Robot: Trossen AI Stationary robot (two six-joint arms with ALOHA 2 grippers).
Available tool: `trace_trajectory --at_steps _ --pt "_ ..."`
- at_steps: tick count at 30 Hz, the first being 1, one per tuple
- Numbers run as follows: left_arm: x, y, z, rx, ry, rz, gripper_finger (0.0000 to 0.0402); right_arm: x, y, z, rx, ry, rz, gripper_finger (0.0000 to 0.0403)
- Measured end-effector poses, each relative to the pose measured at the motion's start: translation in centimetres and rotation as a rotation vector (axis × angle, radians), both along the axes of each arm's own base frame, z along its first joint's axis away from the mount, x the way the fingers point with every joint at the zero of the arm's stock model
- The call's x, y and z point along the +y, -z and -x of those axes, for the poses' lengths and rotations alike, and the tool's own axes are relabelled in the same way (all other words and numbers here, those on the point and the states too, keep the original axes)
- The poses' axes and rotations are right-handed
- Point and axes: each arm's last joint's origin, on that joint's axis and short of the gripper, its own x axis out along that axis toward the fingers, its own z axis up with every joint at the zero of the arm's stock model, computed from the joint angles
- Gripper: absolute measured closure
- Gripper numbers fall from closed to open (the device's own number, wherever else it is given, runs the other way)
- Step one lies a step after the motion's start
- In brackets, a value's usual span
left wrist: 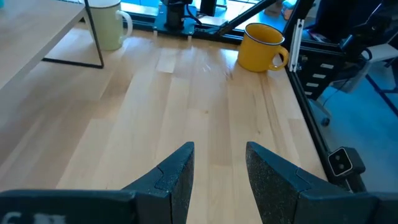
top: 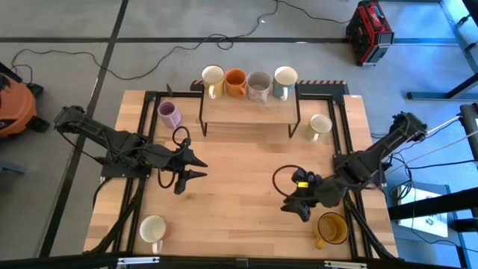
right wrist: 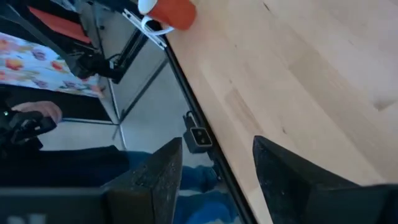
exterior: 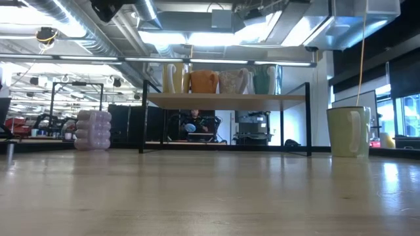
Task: Place coffee mugs
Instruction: Put the yellow mug on the shelf
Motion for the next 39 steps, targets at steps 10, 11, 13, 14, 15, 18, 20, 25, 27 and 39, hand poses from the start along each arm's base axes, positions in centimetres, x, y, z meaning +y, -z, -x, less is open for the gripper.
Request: trace_trajectory --at_steps 10,11,13,14,15,18,20,25,27,39 --pt "-0.1 0.2 -0.2 0.012 -0.001 -0.005 0.0262 2.1 -1.5 0.5 0.295 -0.009 -0.023 0.0217" --pt "-0.1 0.3 -0.3 0.016 0.0 -0.007 0.0262 2.4 -1.2 0.6 0.334 -0.008 -0.043 0.0217" --pt "-0.1 0.3 -0.3 0.017 0.0 -0.007 0.0262 3.0 -0.2 0.9 0.429 0.002 -0.077 0.0217" --pt "-0.1 0.3 -0.3 0.013 0.0 -0.006 0.0262 3.4 0.3 1.2 0.479 0.01 -0.091 0.0217" --pt "-0.1 0.3 -0.3 0.014 0.0 -0.006 0.0262 3.8 0.9 1.5 0.529 0.021 -0.102 0.0217" --pt "-0.1 0.3 -0.3 0.015 0.0 -0.006 0.0262 5.1 2.2 2.3 0.636 0.044 -0.137 0.0217" --pt "-0.1 0.3 -0.3 0.016 0.001 -0.009 0.0262 5.9 2.9 2.9 0.68 0.064 -0.139 0.0217" --pt "-0.1 0.3 -0.3 0.016 0.003 -0.012 0.0262 7.4 3.9 4.1 0.748 0.123 -0.158 0.0217" --pt "-0.1 0.3 -0.3 0.015 0.003 -0.013 0.0262 7.7 4.3 4.5 0.767 0.139 -0.154 0.0217" --pt "-0.1 0.3 -0.3 0.015 0.003 -0.014 0.0262 7.6 9.2 5.0 0.91 0.223 -0.031 0.0217"
